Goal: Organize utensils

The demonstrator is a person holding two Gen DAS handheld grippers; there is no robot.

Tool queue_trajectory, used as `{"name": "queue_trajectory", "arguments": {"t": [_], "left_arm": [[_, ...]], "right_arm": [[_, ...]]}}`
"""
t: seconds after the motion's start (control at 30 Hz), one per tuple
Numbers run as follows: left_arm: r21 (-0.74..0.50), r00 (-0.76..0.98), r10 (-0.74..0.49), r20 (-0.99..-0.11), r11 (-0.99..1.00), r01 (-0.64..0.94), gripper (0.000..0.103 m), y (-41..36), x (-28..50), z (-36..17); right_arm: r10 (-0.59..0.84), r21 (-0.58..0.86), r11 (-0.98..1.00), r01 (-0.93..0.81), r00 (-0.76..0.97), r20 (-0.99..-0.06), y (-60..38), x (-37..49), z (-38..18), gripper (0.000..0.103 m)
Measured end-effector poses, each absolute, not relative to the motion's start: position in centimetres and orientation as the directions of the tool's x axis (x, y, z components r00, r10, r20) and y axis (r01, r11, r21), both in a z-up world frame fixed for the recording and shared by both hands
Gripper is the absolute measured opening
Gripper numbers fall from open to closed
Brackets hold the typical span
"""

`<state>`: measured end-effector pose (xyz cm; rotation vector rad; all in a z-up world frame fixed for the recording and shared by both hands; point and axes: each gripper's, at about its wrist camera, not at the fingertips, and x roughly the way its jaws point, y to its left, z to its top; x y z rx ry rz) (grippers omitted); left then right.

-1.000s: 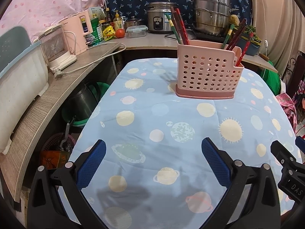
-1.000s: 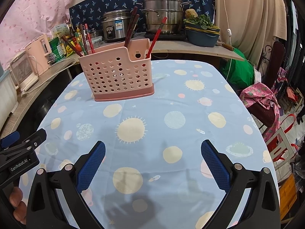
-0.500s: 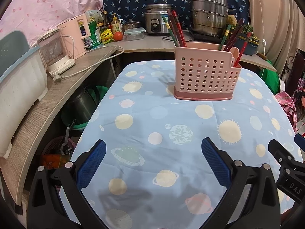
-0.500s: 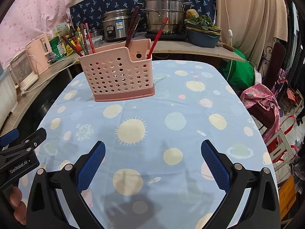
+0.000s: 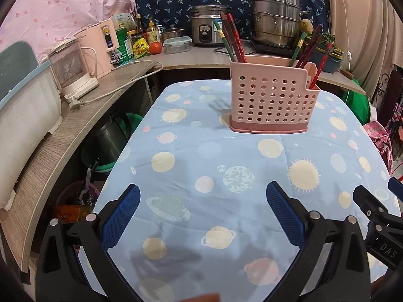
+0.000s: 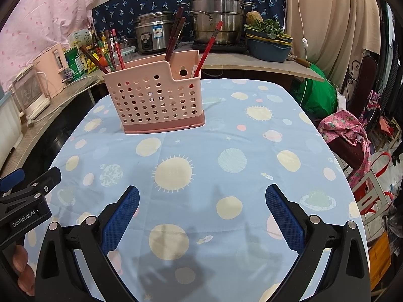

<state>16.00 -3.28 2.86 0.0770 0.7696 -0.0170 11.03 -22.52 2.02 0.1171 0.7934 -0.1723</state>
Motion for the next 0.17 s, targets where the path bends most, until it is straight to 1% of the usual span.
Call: {"name": "queue_trajectory", "arguments": {"t": [0.17], "left_arm": [[0.061,0.718,0.011,-0.696,0.997,0.043,0.096,-3.23,16.23,2.8]], "right_arm": [[-0.112,0.04,0.979,0.201,0.685,-0.719,-22.64,11.23,1.75,0.097]]}}
